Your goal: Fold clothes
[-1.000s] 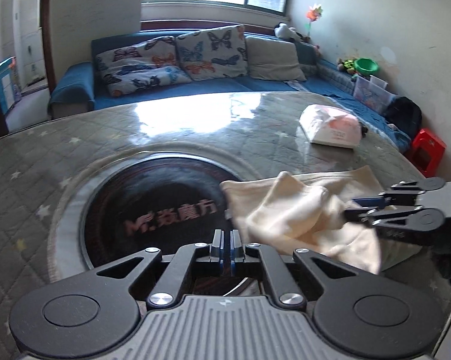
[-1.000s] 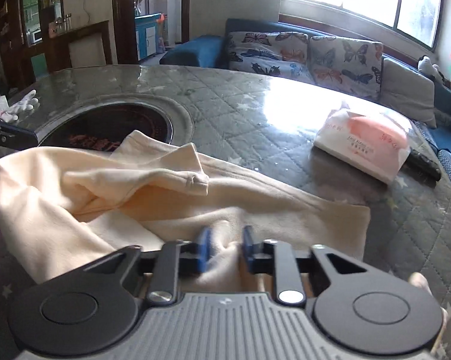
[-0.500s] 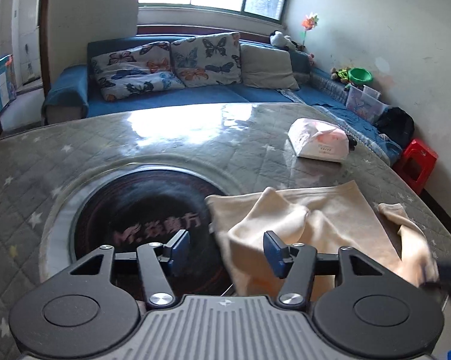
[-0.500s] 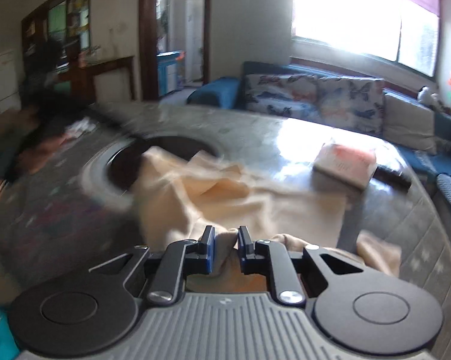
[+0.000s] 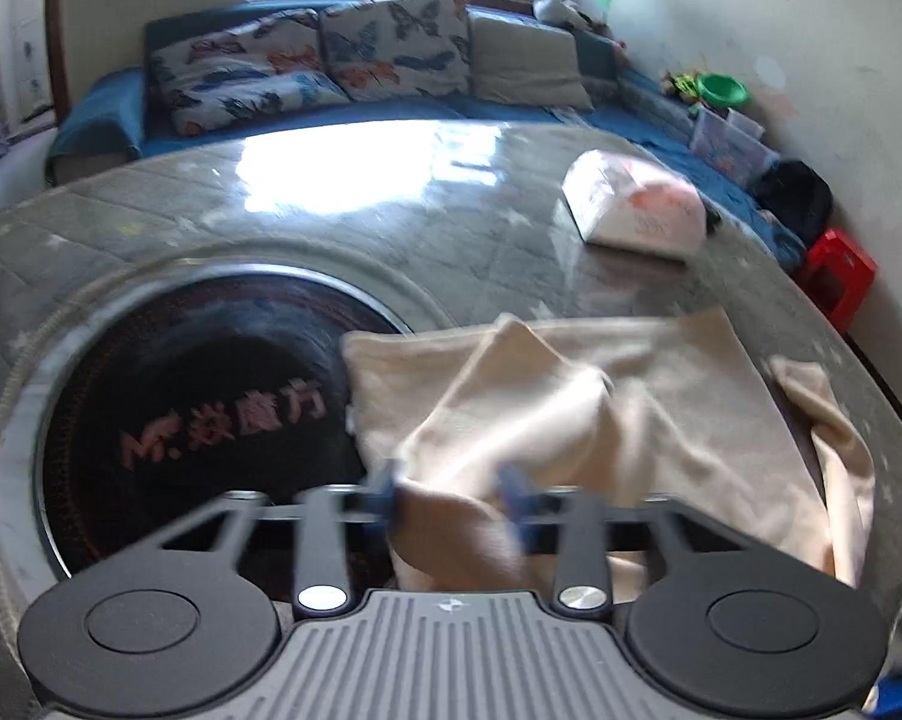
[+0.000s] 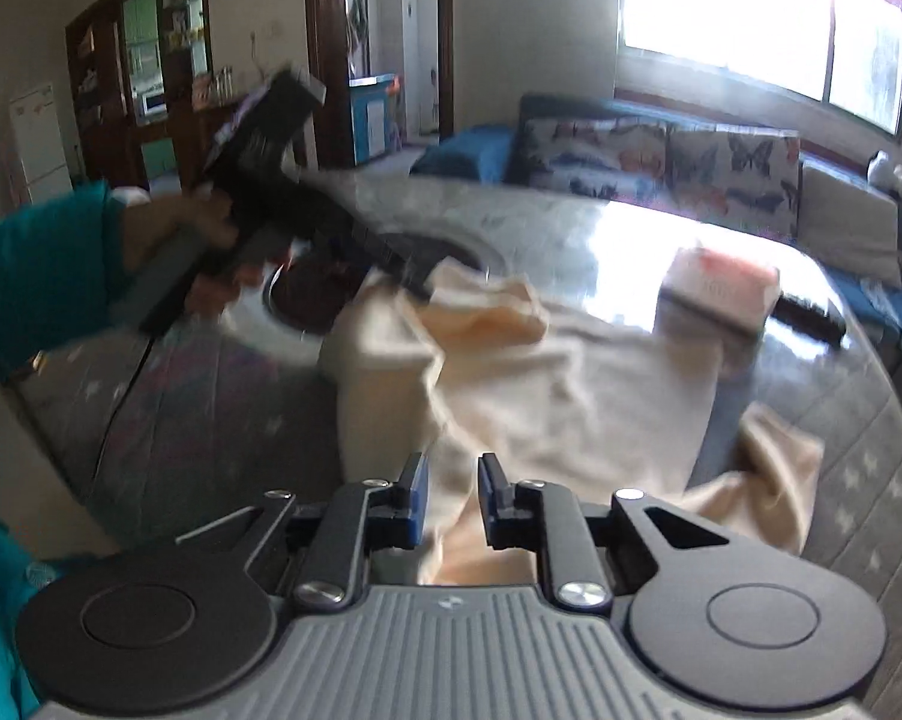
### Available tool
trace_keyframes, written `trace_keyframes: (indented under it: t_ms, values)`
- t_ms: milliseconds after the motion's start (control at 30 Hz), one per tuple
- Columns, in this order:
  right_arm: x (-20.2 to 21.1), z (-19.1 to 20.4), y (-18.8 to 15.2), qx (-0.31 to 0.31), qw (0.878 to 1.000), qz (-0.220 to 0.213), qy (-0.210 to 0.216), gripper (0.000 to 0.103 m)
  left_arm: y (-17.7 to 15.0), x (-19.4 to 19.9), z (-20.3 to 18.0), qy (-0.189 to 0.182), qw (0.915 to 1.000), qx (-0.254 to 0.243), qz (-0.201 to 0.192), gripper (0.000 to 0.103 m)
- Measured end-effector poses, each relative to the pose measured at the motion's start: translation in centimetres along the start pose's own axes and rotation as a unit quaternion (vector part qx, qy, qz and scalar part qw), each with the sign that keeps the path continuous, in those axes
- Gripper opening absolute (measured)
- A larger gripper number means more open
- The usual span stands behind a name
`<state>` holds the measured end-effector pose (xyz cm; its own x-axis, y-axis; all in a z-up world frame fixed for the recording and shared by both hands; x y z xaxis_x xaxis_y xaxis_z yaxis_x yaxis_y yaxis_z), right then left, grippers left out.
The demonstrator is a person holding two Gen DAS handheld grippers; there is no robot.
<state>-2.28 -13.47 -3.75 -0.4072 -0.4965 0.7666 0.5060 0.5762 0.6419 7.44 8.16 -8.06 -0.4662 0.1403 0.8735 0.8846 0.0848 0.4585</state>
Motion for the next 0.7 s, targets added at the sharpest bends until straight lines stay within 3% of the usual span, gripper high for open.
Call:
trace_keyframes:
  t_ms: [67, 100, 167, 433, 600, 700]
  values:
    - [-0.1, -0.5, 0.9, -0.001, 1.0, -0.011, -0.006, 0.034, -0.8, 0.4, -0.1, 0.009, 0.9999, -0.013, -0.006, 0.013]
    - [-0.2, -0.8, 1.3, -0.001, 1.0, -0.015, -0.01, 0.036, -1.1, 0.7, 0.0, 0.012, 0.9997, -0.018, -0.01, 0.012]
    - [-1.4, -1.5, 1.7, -0.01, 1.0, -0.009, -0.011, 0.036, -1.9, 1.9, 0.2, 0.015, 0.9995, -0.02, -0.021, 0.01]
    - [-6.1, 0.7, 0.8, -0.003, 0.998, 0.043, 0.053, 0.036, -7.3, 9.6, 2.8, 0.03, 0.996, 0.007, -0.083, 0.004]
    - [-7.3, 3.5, -0.3, 0.045, 0.993, 0.076, 0.084, 0.044, -13.2, 10.8, 6.1, 0.078, 0.996, 0.026, -0.035, 0.004]
    - [-7.0, 4.2, -0.4, 0.058, 0.991, 0.076, 0.092, 0.044, -14.5, 10.8, 8.2, 0.091, 0.9945, 0.049, -0.015, 0.004]
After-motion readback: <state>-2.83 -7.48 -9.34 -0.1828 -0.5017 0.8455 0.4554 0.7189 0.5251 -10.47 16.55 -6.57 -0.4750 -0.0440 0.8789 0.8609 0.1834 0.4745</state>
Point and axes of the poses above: each gripper's, at about its wrist camera, not at the fingertips, and x roughly against the way its jaws point, z to its left, y to its top, the point moved 8 cm from there along -x, roughly the way its jaws point, and after that the axes turned 11 degrees about z, right-handed, at the moved point
